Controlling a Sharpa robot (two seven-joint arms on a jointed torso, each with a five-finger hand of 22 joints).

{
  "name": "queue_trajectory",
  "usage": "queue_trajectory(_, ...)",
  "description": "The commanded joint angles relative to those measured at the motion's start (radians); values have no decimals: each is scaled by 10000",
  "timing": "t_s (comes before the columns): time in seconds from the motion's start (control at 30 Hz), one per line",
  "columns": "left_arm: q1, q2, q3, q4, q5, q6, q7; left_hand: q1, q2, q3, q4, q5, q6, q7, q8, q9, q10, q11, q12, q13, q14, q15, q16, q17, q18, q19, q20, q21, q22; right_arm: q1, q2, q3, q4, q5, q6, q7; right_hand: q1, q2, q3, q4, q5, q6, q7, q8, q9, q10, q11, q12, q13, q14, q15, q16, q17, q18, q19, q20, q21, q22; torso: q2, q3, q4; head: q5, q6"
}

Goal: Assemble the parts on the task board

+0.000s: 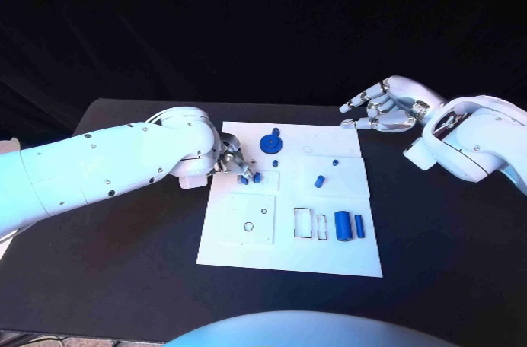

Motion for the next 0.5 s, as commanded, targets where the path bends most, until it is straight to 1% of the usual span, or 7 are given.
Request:
queue_trajectory(0.03, -127, 25, -102, -49, 120, 458, -1213, 100, 62, 82, -124, -30, -42, 14, -50, 28, 336, -50, -36, 1340, 1034, -44, 31, 2631, -171, 810, -54, 2, 2050, -4, -2, 1, 16, -45, 111, 22, 25, 61, -67, 13, 57, -6, -7, 1, 14, -36, -2, -61, -9, 560, 34, -31, 462, 66, 436, 50, -36, 1833, 3, -4, 7, 2, -1)
queue_trajectory(0.17, -128, 13, -101, -43, 119, 383, -1206, 441, 230, 346, -408, -8, -95, -4, -57, 68, 331, -72, -46, 1339, 1034, -65, 31, 2631, -166, 801, -71, -12, 2032, -4, 0, 1, 12, -45, 114, 23, 25, 61, -67, 13, 57, -6, -7, 1, 14, -36, -2, -61, -9, 560, 34, -31, 462, 66, 436, 50, -36, 1833, 3, -5, 7, 0, 6)
queue_trajectory(0.23, -128, -8, -101, -23, 109, 297, -1164, 649, 298, 535, -616, 31, -138, -3, -55, 100, 324, -73, -59, 1331, 1034, -69, 31, 2631, -161, 793, -79, -26, 2014, -4, 4, 1, 7, -45, 119, 24, 25, 61, -67, 13, 57, -6, -7, 1, 14, -36, -2, -61, -9, 560, 34, -31, 462, 66, 436, 50, -36, 1833, -3, -4, 7, 0, -4)
queue_trajectory(0.4, -131, -85, -99, 56, 65, -65, -901, 1045, 405, 844, -1013, 53, -189, 13, 5, 196, 322, -65, -74, 1324, 1034, -60, 31, 2631, -151, 776, -80, -56, 1973, -4, 10, 1, -1, -44, 127, 27, 25, 61, -67, 13, 57, -6, -7, 1, 14, -36, -2, -61, -9, 560, 34, -31, 462, 66, 436, 50, -36, 1833, 4, -9, 8, -7, -3)
queue_trajectory(0.5, -133, -136, -98, 126, -40, -362, -664, 1226, 438, 969, -1181, 51, -222, 34, 45, 253, 316, -51, -93, 1307, 1034, -47, 31, 2631, -142, 761, -75, -83, 1936, -4, 10, 1, -3, -44, 129, 28, 35, 61, -78, 10, 58, -8, -8, 1, 15, -36, -2, -61, -11, 559, 33, -38, 456, 68, 430, 50, -40, 1825, -1, -4, 15, -18, -13)
